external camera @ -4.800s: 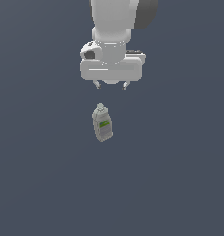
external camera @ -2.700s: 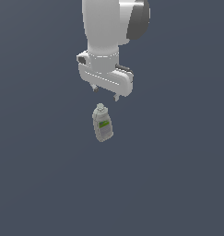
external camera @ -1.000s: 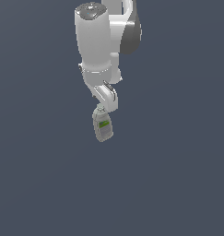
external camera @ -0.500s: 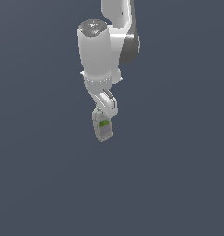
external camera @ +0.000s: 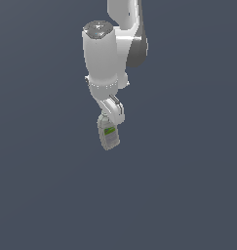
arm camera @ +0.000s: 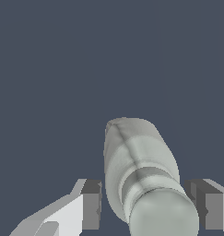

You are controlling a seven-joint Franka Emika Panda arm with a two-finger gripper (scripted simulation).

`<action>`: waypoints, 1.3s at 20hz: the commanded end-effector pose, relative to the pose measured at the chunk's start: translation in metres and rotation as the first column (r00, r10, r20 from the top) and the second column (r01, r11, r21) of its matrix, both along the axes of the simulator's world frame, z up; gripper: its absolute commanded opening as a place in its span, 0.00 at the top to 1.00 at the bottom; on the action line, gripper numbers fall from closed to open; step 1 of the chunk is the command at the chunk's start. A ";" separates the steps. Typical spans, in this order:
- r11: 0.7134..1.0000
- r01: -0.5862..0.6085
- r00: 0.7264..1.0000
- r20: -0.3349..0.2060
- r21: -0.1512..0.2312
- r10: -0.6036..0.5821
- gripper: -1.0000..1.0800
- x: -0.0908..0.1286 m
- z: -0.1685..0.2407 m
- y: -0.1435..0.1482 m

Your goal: Pick up the object and move it to a goal position.

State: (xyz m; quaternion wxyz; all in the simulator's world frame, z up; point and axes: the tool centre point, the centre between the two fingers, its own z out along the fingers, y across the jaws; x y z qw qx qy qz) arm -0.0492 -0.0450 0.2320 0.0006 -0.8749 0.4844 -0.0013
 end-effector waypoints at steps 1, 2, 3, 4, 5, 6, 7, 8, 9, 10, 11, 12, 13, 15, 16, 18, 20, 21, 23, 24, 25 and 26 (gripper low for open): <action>1.000 0.000 1.000 0.000 0.000 0.000 1.00 0.000 0.000 0.000; 1.000 0.000 1.000 0.000 0.000 0.000 1.00 0.000 0.001 -0.001; 1.000 0.000 1.000 0.000 0.000 0.000 1.00 0.000 0.002 -0.002; 1.000 0.000 1.000 0.000 0.000 0.000 1.00 0.000 0.004 -0.003; 1.000 0.000 1.000 0.000 0.000 0.000 1.00 0.000 0.007 -0.005; 1.000 0.000 1.000 0.000 0.000 0.000 1.00 0.001 0.010 -0.007; 1.000 0.000 1.000 0.000 0.000 0.000 1.00 0.001 0.013 -0.009; 1.000 0.000 1.000 0.000 0.000 0.000 1.00 0.001 0.017 -0.012; 1.000 0.000 1.000 0.000 0.000 0.000 1.00 0.001 0.022 -0.015; 1.000 0.000 1.000 0.000 0.000 0.000 1.00 0.001 0.027 -0.019; 1.000 0.000 1.000 0.000 0.000 0.000 1.00 0.002 0.032 -0.023; 1.000 0.000 1.000 0.000 0.000 0.000 1.00 0.002 0.039 -0.027; 1.000 0.000 1.000 0.000 0.000 0.000 1.00 0.003 0.045 -0.032; 1.000 0.000 1.000 -0.001 0.001 0.000 1.00 0.004 0.059 -0.042; 1.000 0.000 1.000 -0.001 0.001 0.000 1.00 0.004 0.067 -0.047; 1.000 0.000 1.000 -0.001 0.001 0.000 1.00 0.005 0.083 -0.059; 1.000 0.000 1.000 -0.001 0.001 0.000 1.00 0.007 0.100 -0.070; 1.000 0.000 1.000 -0.001 0.001 0.000 1.00 0.007 0.108 -0.077; 1.000 0.000 1.000 -0.001 0.001 0.000 1.00 0.009 0.126 -0.089; 1.000 0.000 1.000 -0.002 0.001 0.000 1.00 0.010 0.135 -0.095; 1.000 0.000 1.000 -0.002 0.001 0.000 1.00 0.011 0.143 -0.101; 1.000 0.000 1.000 -0.002 0.001 0.000 1.00 0.011 0.151 -0.107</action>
